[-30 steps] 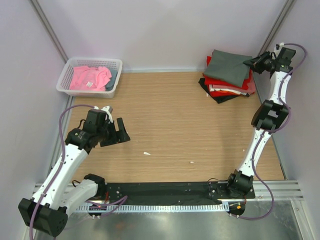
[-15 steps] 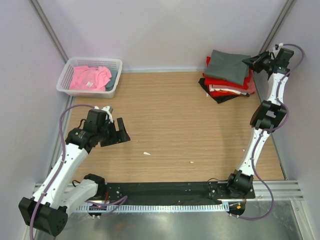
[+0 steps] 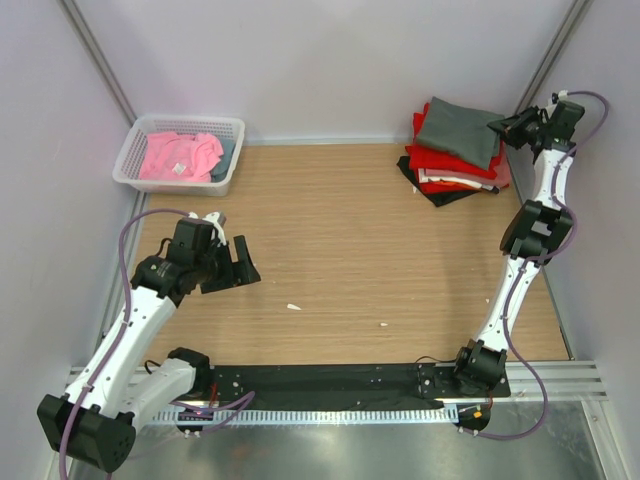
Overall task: Fold and stack the t-shirts
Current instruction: Neatly place the folded tshirt to the corner, then reset both grippers
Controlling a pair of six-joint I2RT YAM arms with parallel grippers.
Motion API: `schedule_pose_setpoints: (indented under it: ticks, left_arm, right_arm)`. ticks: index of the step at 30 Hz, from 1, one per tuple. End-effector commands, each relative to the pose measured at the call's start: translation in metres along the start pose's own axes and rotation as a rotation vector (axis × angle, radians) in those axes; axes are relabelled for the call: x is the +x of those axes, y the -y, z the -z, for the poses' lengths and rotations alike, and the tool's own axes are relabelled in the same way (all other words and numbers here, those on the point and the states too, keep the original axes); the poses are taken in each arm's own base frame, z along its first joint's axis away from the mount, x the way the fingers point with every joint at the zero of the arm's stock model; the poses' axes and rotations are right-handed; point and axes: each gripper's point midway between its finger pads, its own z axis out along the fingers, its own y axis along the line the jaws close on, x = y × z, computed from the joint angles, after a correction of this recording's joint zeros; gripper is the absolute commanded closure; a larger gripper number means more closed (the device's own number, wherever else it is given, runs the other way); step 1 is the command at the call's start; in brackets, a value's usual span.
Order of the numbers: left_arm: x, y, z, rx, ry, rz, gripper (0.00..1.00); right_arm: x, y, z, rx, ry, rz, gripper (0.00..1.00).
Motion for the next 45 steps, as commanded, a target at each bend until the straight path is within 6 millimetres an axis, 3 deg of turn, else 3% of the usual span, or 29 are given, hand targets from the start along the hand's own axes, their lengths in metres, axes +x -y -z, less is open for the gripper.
schedule_pose_setpoints:
  ticks: [1,2,6,8,9,11,12,15,16,17,19,22,25,28,29,30,31,32,33,34,35,36,37,38,39,40,42,43,45]
  left_arm:
    - [-0.007,0.005,0.0,0.024,0.031,-0.009,0.2]
    - [-0.008,0.005,0.0,0.024,0.034,-0.008,0.2]
    - [-0.007,0.006,0.001,0.031,0.034,-0.011,0.2]
    - [-0.008,0.007,0.003,0.037,0.045,-0.012,0.2]
    - [-0.009,0.008,0.004,0.041,0.049,-0.014,0.2]
    - [-0.009,0.008,0.007,0.047,0.061,-0.016,0.2]
    - [-0.01,0.009,0.008,0.052,0.066,-0.016,0.2]
    - [-0.012,0.005,0.009,0.03,0.085,-0.011,0.2]
    - [-0.012,0.005,0.009,0.026,0.084,-0.008,0.2]
    - [-0.013,0.004,0.009,0.024,0.088,-0.008,0.2]
    - [-0.012,0.005,0.011,0.027,0.091,-0.008,0.2]
    - [-0.014,0.006,0.015,0.035,0.111,-0.01,0.2]
    - [-0.015,0.006,0.017,0.038,0.124,-0.011,0.2]
    - [-0.016,0.006,0.019,0.04,0.137,-0.012,0.2]
    - [-0.017,0.006,0.02,0.04,0.142,-0.012,0.19]
    - [-0.017,0.006,0.02,0.039,0.144,-0.01,0.2]
    - [-0.018,0.007,0.021,0.043,0.151,-0.012,0.19]
    - [-0.017,0.006,0.022,0.041,0.154,-0.011,0.19]
    - [-0.018,0.005,0.023,0.037,0.159,-0.011,0.19]
    - [-0.019,0.006,0.023,0.038,0.165,-0.011,0.19]
    - [-0.019,0.005,0.024,0.036,0.169,-0.009,0.18]
    - [-0.019,0.004,0.023,0.031,0.166,-0.006,0.17]
    - [-0.02,0.004,0.023,0.026,0.173,-0.004,0.16]
    - [-0.019,0.002,0.021,0.016,0.16,-0.001,0.16]
    - [-0.018,0.001,0.02,0.011,0.152,0.002,0.15]
    - [-0.022,0.002,0.022,0.005,0.16,0.001,0.14]
    - [-0.023,0.0,0.023,-0.015,0.144,-0.01,0.14]
    - [-0.031,-0.001,0.028,-0.034,0.17,-0.017,0.14]
    - [-0.037,-0.004,0.035,-0.063,0.189,-0.038,0.13]
  right_arm:
    - [-0.025,0.021,0.006,0.043,0.089,0.016,0.89]
    - [-0.025,0.019,0.007,0.041,0.091,0.013,0.85]
    - [-0.029,0.006,0.014,0.022,0.103,0.012,0.37]
    - [-0.03,0.002,0.019,0.031,0.11,0.014,0.22]
    - [-0.036,-0.012,0.027,0.027,0.126,0.033,0.18]
    - [-0.036,-0.013,0.033,0.053,0.132,0.034,0.12]
    - [-0.044,-0.029,0.046,0.05,0.156,0.061,0.07]
    - [-0.045,-0.024,0.062,0.096,0.183,0.039,0.0]
    - [-0.057,-0.037,0.08,0.099,0.227,0.052,0.0]
    - [-0.053,-0.029,0.083,0.114,0.23,0.033,0.0]
    - [-0.064,-0.041,0.106,0.12,0.275,0.028,0.0]
    - [-0.065,-0.037,0.124,0.176,0.305,0.007,0.0]
    - [-0.062,-0.042,0.147,0.232,0.327,-0.01,0.0]
    - [-0.045,-0.062,0.17,0.226,0.32,-0.007,0.0]
    - [-0.025,-0.055,0.169,0.237,0.289,-0.035,0.0]
    - [-0.019,-0.082,0.183,0.199,0.299,-0.005,0.0]
    - [-0.008,-0.091,0.185,0.172,0.287,0.006,0.0]
    - [0.02,-0.079,0.183,0.192,0.244,-0.021,0.0]
    - [0.035,-0.116,0.194,0.138,0.248,0.029,0.0]
    - [0.065,-0.105,0.19,0.157,0.211,0.011,0.0]
    - [0.083,-0.119,0.191,0.128,0.199,0.026,0.0]
    - [0.099,-0.147,0.202,0.073,0.205,0.066,0.0]
    - [0.14,-0.178,0.193,0.003,0.139,0.094,0.0]
    - [0.171,-0.174,0.185,-0.006,0.119,0.1,0.0]
    - [0.196,-0.189,0.185,-0.056,0.093,0.124,0.0]
    - [0.253,-0.224,0.187,-0.169,0.016,0.183,0.0]
    - [0.294,-0.234,0.189,-0.173,-0.007,0.203,0.0]
    - [0.336,-0.243,0.195,-0.223,-0.074,0.23,0.0]
    - [0.367,-0.237,0.197,-0.212,-0.099,0.238,0.0]
